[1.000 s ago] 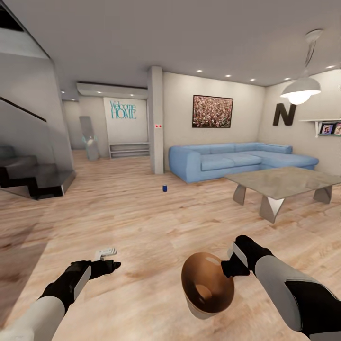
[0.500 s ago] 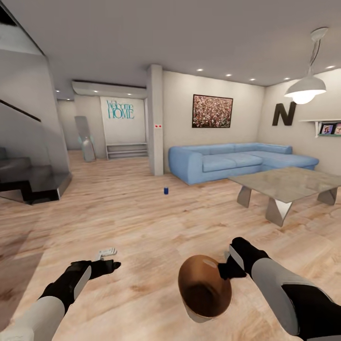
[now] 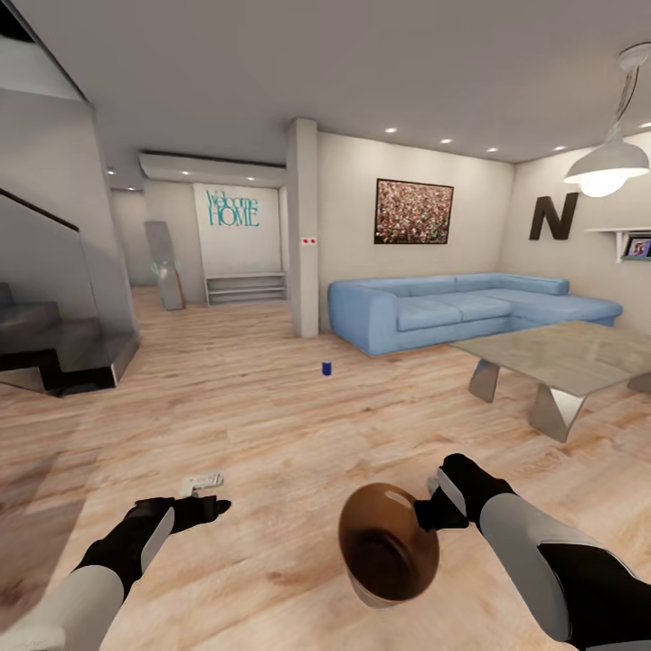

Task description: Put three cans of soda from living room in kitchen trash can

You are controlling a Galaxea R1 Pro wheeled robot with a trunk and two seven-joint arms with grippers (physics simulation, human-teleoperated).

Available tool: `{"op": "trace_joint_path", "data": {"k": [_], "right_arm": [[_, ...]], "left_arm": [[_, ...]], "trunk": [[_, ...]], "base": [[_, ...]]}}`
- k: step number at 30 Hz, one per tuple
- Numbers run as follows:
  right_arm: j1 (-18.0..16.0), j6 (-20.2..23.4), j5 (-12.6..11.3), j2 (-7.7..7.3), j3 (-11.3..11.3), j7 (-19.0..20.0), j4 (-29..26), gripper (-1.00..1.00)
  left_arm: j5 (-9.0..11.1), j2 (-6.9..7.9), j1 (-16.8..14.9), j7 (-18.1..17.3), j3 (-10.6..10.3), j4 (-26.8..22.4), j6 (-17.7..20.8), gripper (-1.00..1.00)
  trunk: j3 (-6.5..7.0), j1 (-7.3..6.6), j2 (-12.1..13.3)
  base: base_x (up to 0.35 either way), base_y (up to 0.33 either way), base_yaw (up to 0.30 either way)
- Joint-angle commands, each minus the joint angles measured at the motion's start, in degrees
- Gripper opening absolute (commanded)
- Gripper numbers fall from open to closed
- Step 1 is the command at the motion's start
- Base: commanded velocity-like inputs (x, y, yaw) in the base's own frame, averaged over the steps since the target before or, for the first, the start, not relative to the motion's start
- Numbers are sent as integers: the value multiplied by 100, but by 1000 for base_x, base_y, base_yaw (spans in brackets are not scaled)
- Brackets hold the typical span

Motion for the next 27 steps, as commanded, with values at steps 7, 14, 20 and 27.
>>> {"op": "trace_joint_path", "data": {"k": [7,14,20,27], "right_arm": [[-2,-10,-119,-9,-63,47,-13,-100],[-2,1,-126,-75,-72,61,-18,-100],[-2,14,-128,-76,-73,57,-14,-100],[-2,15,-114,-70,-72,56,-14,-100]], "left_arm": [[0,-2,0,0,-5,0,-1,100],[0,-6,0,0,-8,0,-7,100],[0,-5,0,0,-9,-7,-17,100],[0,-7,0,0,-9,-8,-18,100]], "trunk": [[1,0,0],[1,0,0],[1,0,0],[1,0,0]], "base": [[249,248,0],[253,242,0],[290,174,0],[312,123,0]]}}
